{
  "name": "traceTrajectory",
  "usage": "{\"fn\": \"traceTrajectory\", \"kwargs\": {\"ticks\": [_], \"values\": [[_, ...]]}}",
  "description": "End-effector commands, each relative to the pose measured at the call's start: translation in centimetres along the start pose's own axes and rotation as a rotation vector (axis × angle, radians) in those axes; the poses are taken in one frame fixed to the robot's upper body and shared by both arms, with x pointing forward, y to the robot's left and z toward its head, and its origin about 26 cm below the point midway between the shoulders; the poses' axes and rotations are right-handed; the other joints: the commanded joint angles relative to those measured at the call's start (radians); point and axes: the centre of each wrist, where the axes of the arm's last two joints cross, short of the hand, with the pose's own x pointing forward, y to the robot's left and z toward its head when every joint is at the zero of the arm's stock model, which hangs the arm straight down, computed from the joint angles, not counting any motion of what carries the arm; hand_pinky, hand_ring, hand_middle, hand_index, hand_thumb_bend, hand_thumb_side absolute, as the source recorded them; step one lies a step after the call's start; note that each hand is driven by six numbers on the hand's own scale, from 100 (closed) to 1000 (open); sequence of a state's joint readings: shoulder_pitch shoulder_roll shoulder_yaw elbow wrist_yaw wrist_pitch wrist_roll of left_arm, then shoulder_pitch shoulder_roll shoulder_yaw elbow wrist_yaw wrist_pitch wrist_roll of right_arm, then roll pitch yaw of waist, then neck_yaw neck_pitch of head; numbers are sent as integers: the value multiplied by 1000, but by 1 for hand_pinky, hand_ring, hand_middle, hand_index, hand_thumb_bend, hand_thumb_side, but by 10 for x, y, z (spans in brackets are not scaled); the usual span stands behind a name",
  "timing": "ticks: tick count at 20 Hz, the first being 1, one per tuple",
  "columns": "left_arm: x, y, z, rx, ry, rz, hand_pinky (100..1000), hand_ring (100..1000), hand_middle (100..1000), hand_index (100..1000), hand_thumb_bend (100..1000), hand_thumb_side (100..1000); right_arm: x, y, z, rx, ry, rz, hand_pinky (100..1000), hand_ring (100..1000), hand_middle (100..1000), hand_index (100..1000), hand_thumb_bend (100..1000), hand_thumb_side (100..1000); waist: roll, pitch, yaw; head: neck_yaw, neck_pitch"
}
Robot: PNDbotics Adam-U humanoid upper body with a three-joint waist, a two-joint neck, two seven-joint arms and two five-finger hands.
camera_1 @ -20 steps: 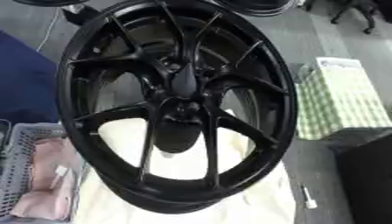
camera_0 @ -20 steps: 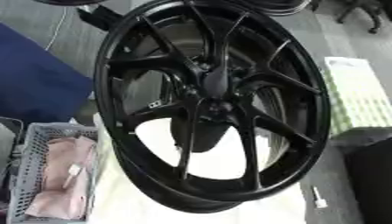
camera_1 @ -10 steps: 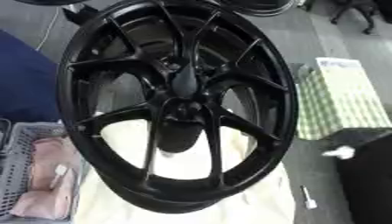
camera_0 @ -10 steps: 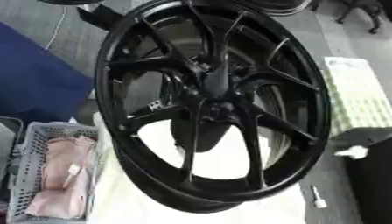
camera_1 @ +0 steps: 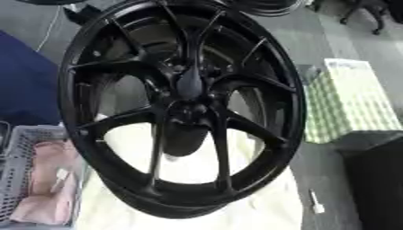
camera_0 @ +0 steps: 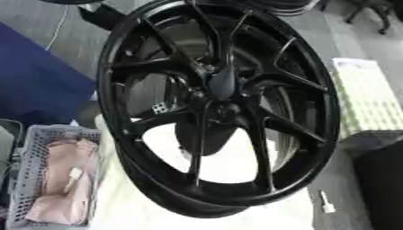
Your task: Pull the pin out of the wheel hub.
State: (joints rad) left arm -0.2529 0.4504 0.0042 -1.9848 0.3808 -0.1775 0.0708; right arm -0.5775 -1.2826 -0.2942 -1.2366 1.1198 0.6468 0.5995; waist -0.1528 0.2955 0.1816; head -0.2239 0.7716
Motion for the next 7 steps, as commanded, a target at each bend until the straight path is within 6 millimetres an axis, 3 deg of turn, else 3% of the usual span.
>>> {"fn": "traceTrajectory", "kwargs": {"ticks": [1,4,7], "values": [[7,2,-4,-13,-25,-14,727,651,620,780,100,656,31,-50,66,113,-138,-300,816,849,745,852,100,407,6,-17,4,-14,-2],[7,0,-5,-16,-27,-8,727,650,620,780,100,656,53,-58,120,100,-440,-363,804,827,737,837,100,433,7,-14,11,-23,-2],[7,-1,-7,-22,-32,-3,727,650,620,780,100,655,65,-55,162,110,-642,-366,798,818,745,833,100,449,8,-12,19,-31,-2]]}}
